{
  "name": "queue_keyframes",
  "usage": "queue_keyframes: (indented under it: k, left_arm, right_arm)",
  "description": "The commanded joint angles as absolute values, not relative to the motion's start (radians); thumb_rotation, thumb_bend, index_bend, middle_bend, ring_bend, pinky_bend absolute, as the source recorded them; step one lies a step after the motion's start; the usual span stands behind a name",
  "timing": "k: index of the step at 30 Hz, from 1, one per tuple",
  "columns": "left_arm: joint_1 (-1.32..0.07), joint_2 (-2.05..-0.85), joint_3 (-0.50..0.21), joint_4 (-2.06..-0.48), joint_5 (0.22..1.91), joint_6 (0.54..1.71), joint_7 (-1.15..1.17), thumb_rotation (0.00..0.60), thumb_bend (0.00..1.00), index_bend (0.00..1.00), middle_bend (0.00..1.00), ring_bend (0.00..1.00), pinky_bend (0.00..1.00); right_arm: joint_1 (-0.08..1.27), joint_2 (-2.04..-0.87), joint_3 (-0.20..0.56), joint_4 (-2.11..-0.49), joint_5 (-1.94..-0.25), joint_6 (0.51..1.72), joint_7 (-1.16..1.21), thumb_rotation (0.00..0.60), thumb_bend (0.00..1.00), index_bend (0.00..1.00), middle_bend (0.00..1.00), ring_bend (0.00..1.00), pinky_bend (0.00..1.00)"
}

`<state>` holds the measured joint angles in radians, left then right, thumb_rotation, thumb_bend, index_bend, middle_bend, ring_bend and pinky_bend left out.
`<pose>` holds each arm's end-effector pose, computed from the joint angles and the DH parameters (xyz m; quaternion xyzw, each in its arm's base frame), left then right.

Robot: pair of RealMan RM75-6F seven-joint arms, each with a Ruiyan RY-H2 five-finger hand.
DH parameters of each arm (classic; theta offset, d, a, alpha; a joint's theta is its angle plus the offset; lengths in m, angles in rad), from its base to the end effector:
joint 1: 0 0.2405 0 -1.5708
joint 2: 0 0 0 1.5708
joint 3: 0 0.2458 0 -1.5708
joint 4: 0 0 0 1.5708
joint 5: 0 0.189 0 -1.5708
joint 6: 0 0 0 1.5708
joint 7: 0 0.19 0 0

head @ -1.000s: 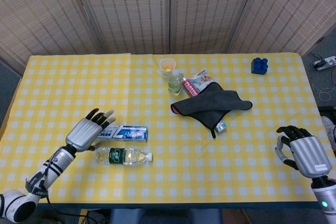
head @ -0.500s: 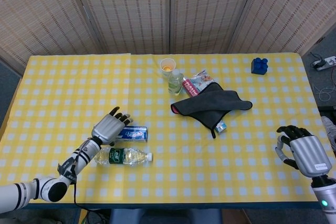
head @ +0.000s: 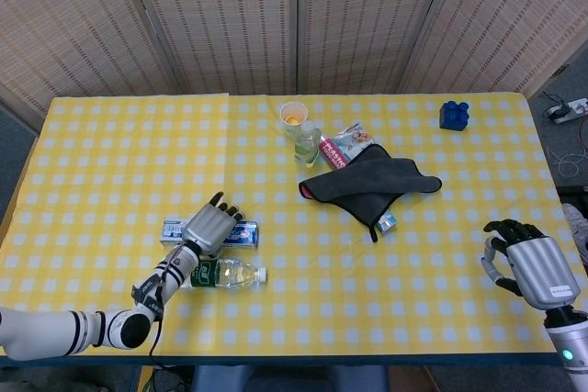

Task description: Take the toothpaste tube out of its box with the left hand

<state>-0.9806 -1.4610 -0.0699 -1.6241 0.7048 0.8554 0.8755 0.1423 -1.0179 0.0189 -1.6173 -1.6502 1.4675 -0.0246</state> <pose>-0.1106 0.3716 -0.0323 -0.8532 -0.2558 -0.1870 0.4143 -0.2651 -0.2322 0.1830 0.6771 -0.3127 0.3783 0.5483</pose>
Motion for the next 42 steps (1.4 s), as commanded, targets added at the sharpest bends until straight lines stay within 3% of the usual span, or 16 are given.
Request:
queue_keyframes:
  k: [1, 19, 23, 35, 42]
  left_arm:
    - [-0.996, -1.482, -0.065, -1.603, 0.682, 0.87, 0.877, 0.6, 0.27, 0.28, 0.22, 0.23, 0.02]
    - [-1.026, -1.519, -0.046, -1.552, 0.666, 0.903, 0.838, 0.6, 0.27, 0.49, 0.36, 0.35, 0.02]
    - [-1.025, -1.498, -0.056, -1.57, 0.706, 0.911, 0.808, 0.6, 0.27, 0.49, 0.37, 0.36, 0.02]
    - [-0.995, -1.42, -0.21, -1.626, 0.865, 0.942, 0.514, 0.6, 0.27, 0.49, 0.37, 0.36, 0.02]
    - [-0.978, -1.368, -0.234, -1.652, 0.933, 0.957, 0.448, 0.6, 0.27, 0.49, 0.37, 0.36, 0.02]
  right_arm:
    - [0.143, -1.018, 0.019, -1.616, -1.649, 1.466, -0.023, 0.6, 0.62, 0.36, 0.35, 0.27, 0.37]
    - [0.136, -1.016, 0.018, -1.609, -1.644, 1.477, -0.013, 0.6, 0.62, 0.36, 0.35, 0.27, 0.37]
    - [0.135, -1.016, 0.018, -1.609, -1.644, 1.478, -0.013, 0.6, 0.62, 0.36, 0.35, 0.27, 0.37]
    - [0.127, -1.018, 0.016, -1.607, -1.642, 1.488, -0.011, 0.6, 0.62, 0.36, 0.35, 0.27, 0.37]
    - [0.127, -1.018, 0.017, -1.605, -1.644, 1.49, -0.004, 0.6, 0.62, 0.36, 0.35, 0.27, 0.37]
